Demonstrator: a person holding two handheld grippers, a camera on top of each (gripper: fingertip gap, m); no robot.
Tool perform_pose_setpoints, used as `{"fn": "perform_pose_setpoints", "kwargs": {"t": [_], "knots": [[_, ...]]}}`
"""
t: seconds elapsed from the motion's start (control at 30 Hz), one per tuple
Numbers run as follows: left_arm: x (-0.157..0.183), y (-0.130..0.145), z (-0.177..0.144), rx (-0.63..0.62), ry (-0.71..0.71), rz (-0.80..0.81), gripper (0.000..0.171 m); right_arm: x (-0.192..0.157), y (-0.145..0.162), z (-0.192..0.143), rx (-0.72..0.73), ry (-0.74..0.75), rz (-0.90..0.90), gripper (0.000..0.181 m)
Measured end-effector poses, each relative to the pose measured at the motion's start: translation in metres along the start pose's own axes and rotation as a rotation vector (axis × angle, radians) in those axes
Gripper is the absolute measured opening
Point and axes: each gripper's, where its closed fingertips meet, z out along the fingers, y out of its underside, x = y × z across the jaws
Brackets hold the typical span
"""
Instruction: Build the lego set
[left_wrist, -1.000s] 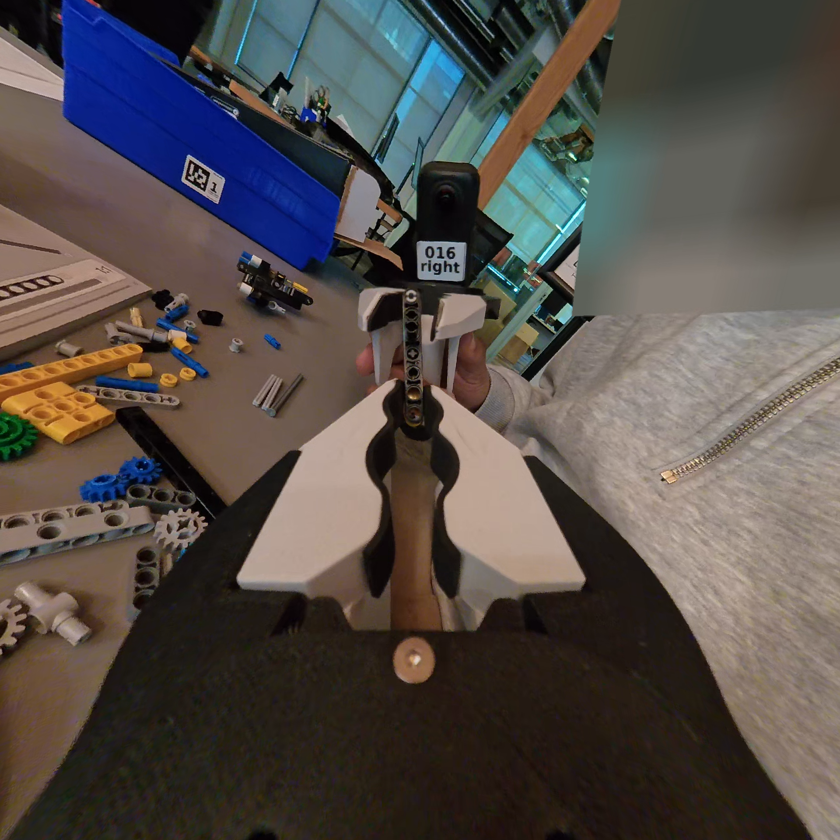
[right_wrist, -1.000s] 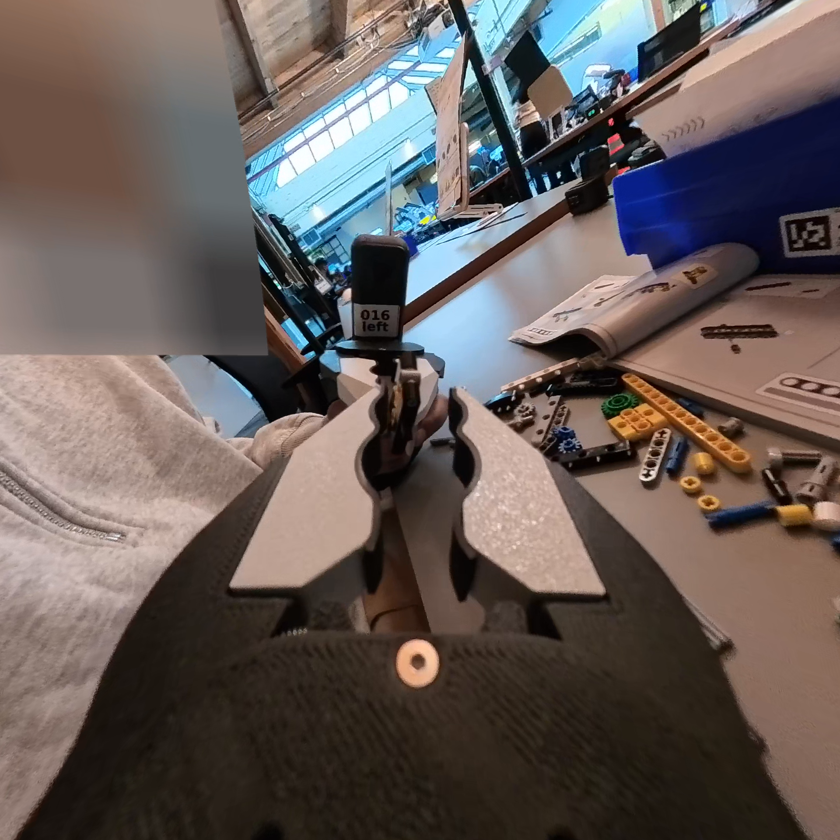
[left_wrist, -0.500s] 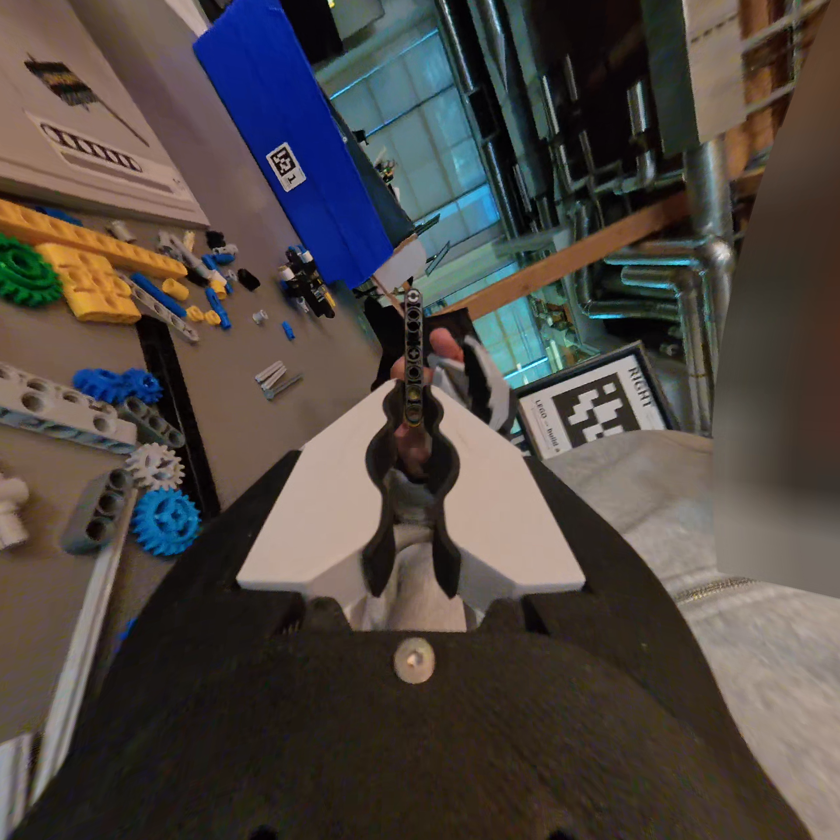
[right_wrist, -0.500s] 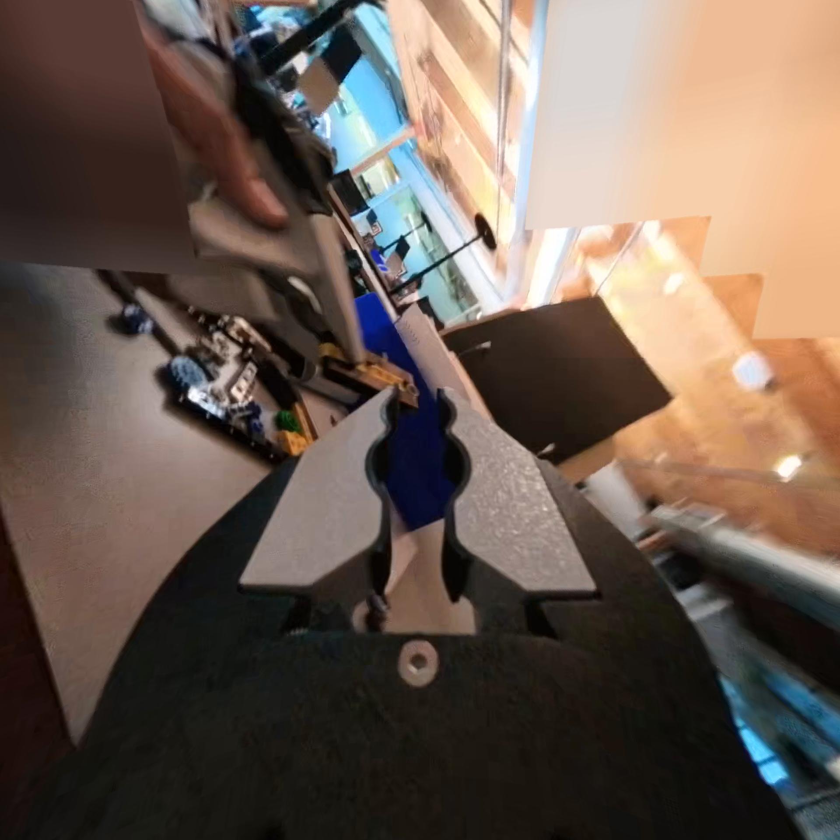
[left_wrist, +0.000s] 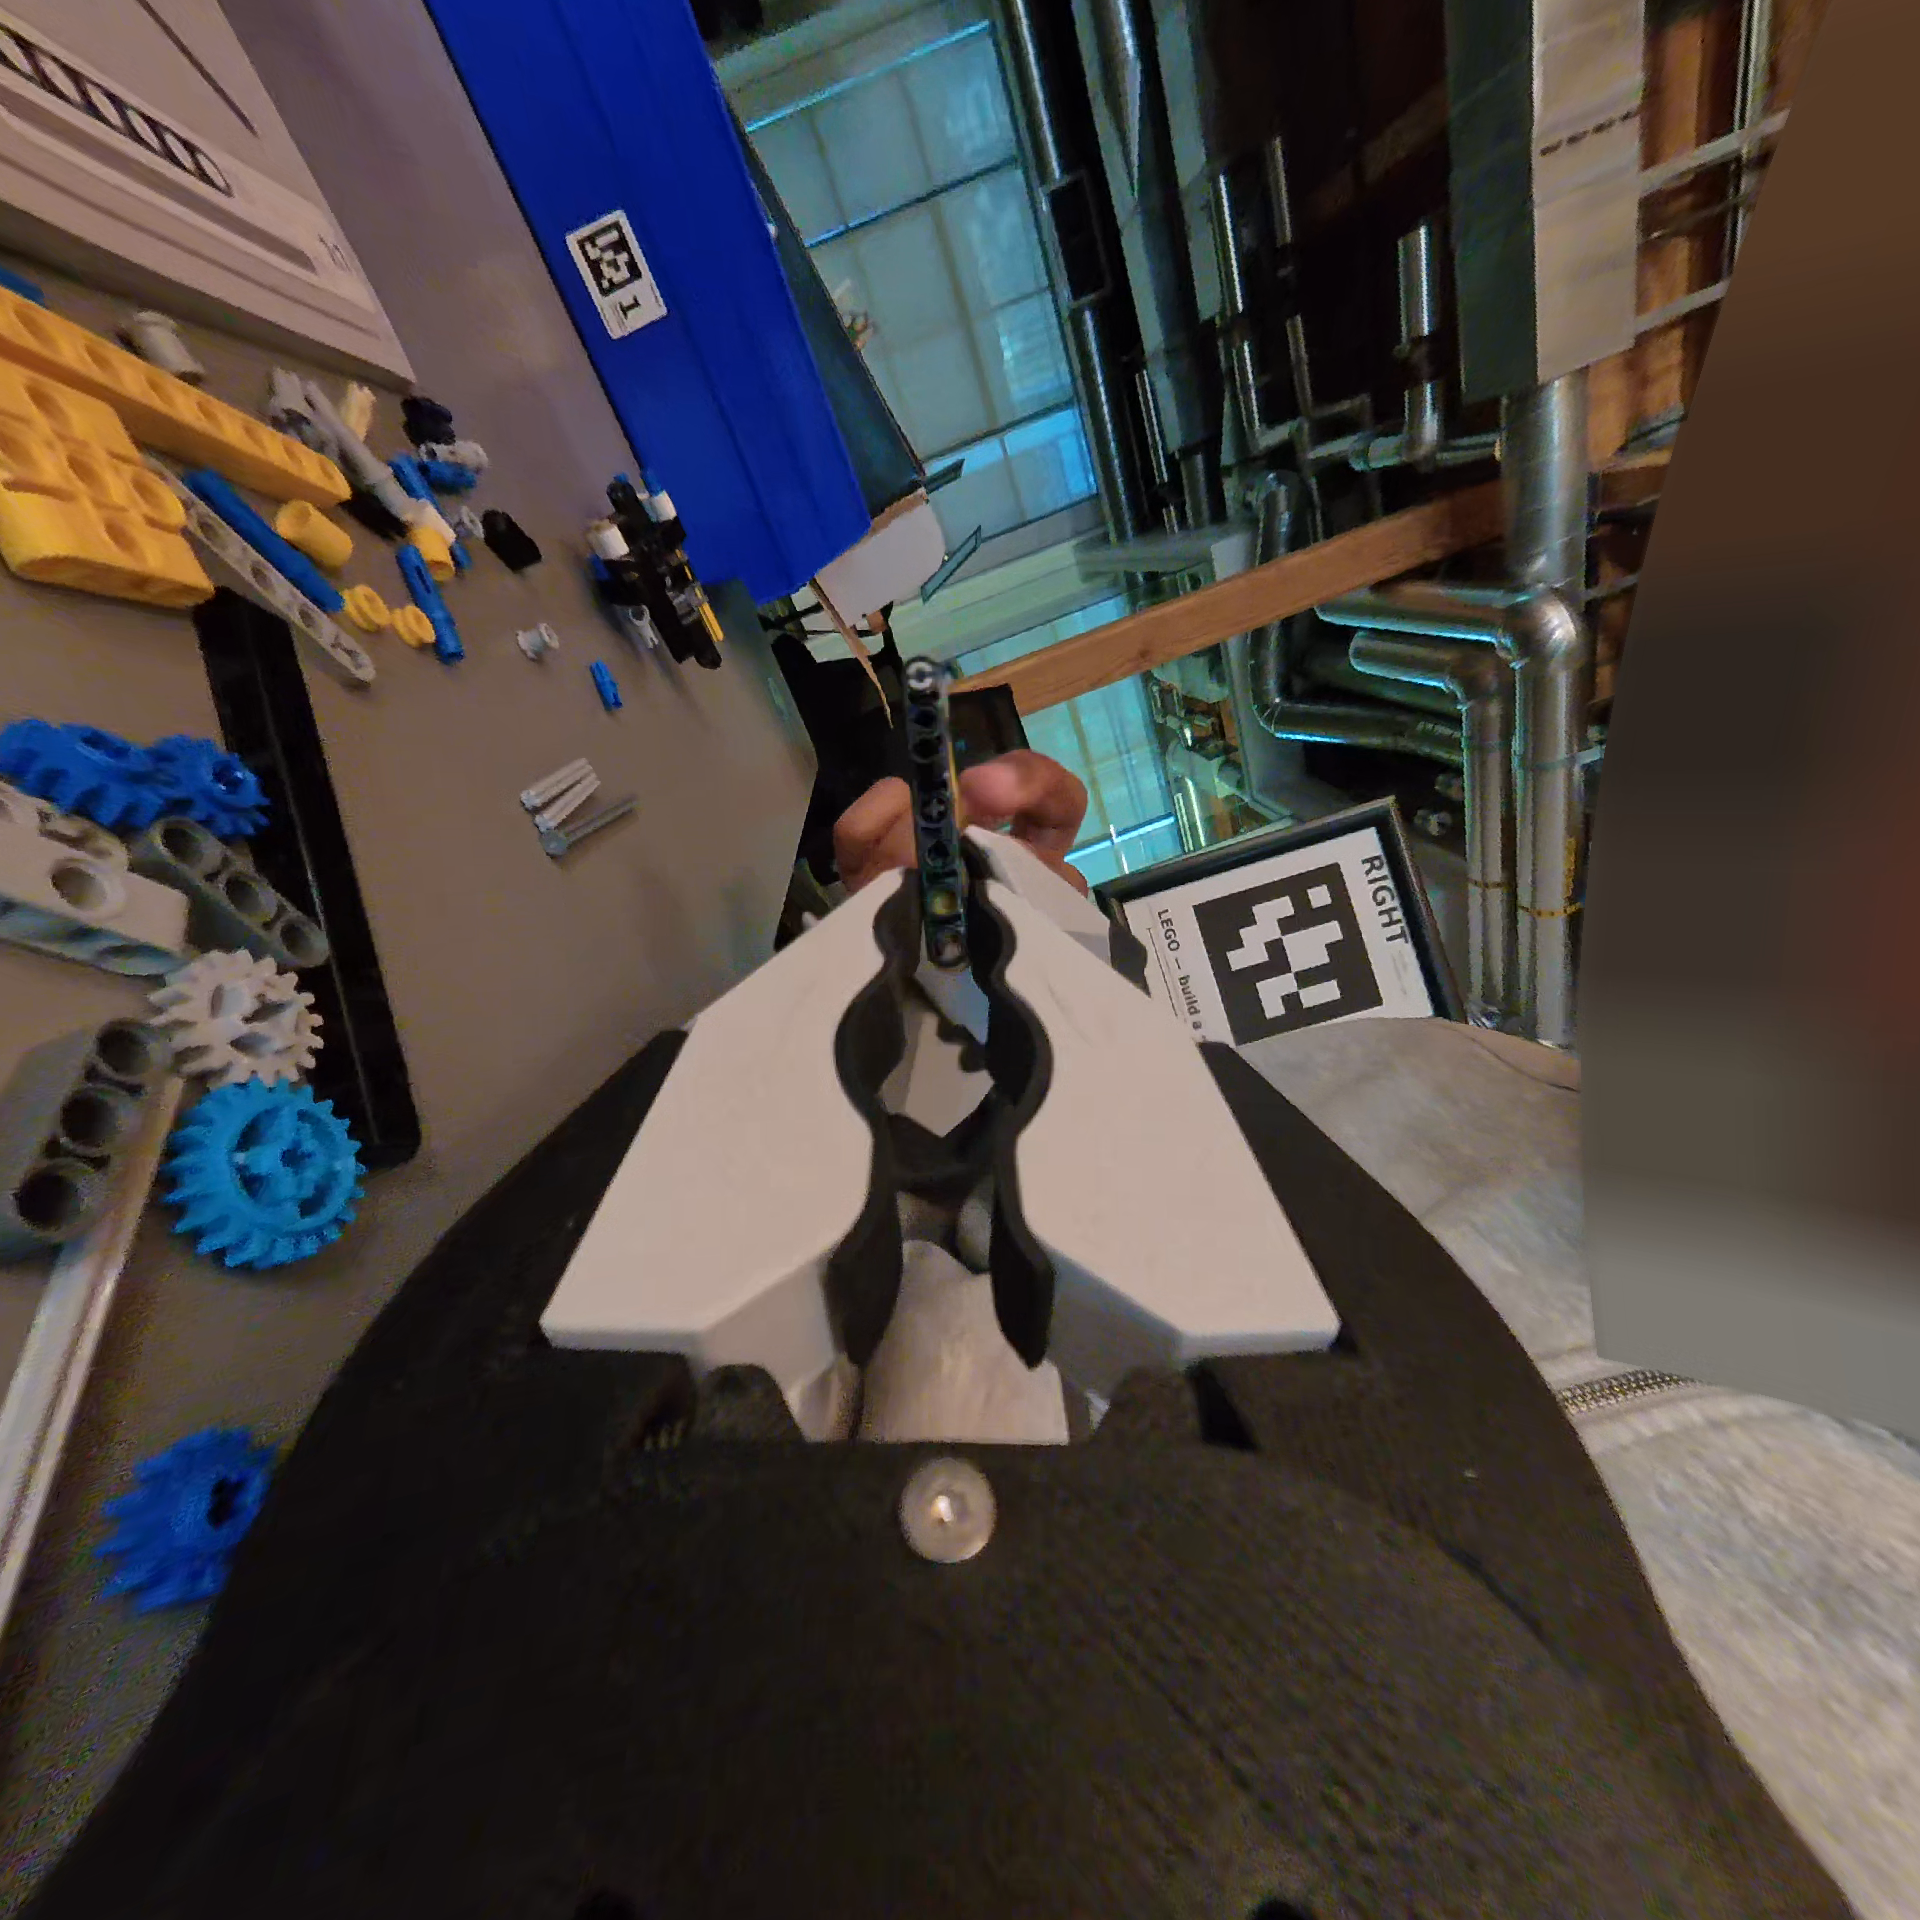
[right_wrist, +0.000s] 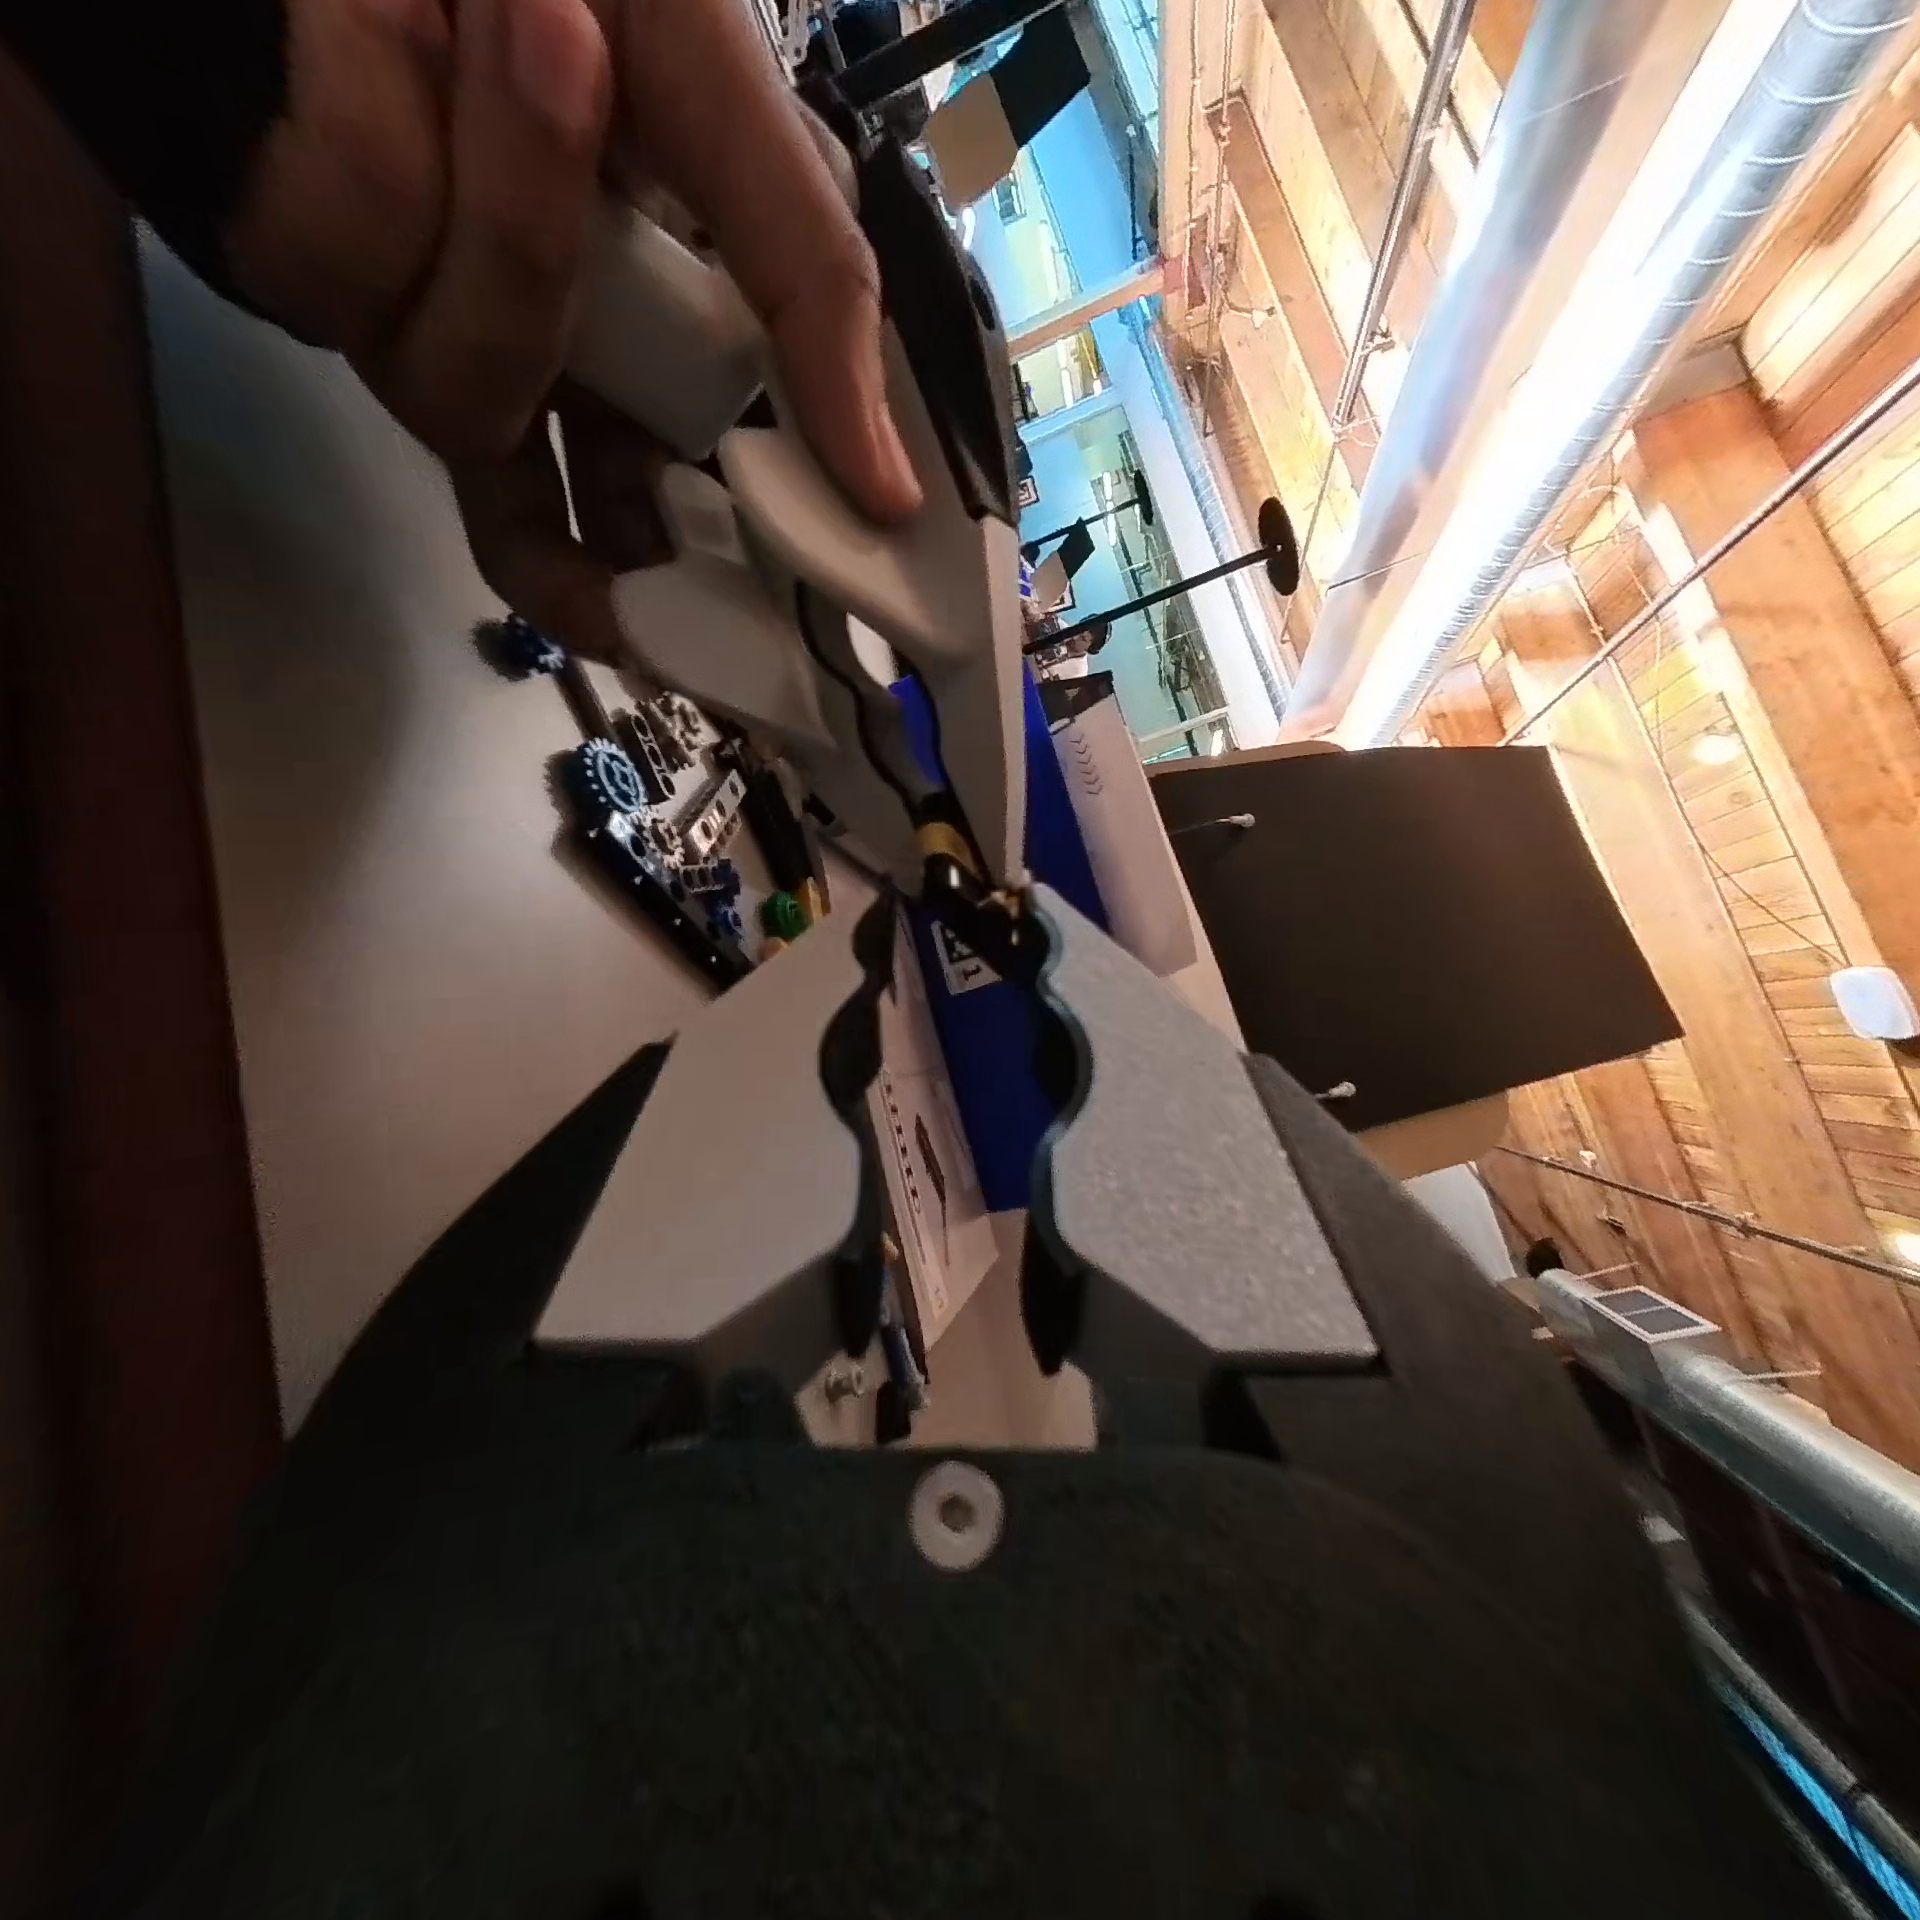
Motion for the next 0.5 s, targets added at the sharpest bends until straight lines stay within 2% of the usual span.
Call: {"fn": "perform_pose_setpoints", "kwargs": {"t": [0.07, 0.17, 0.33, 0.43, 0.5], "knots": [[0.002, 0.001, 0.0, -0.007, 0.017, 0.008, 0.012, 0.002, 0.002, -0.002, 0.002, -0.006, 0.043, 0.012], [0.008, -0.001, -0.005, -0.01, 0.03, 0.069, 0.042, 0.007, 0.006, -0.004, 0.003, -0.016, 0.186, 0.005], [0.009, -0.006, -0.013, -0.033, -0.085, 0.358, 0.051, 0.027, 0.006, -0.012, 0.056, -0.026, 0.502, 0.005], [0.013, -0.014, -0.018, 0.008, -0.151, 0.554, 0.051, 0.024, -0.001, -0.017, 0.11, -0.166, 0.765, 0.005], [0.02, -0.014, -0.019, 0.022, -0.15, 0.639, 0.052, 0.015, -0.007, -0.02, 0.143, -0.323, 0.965, 0.005]]}}
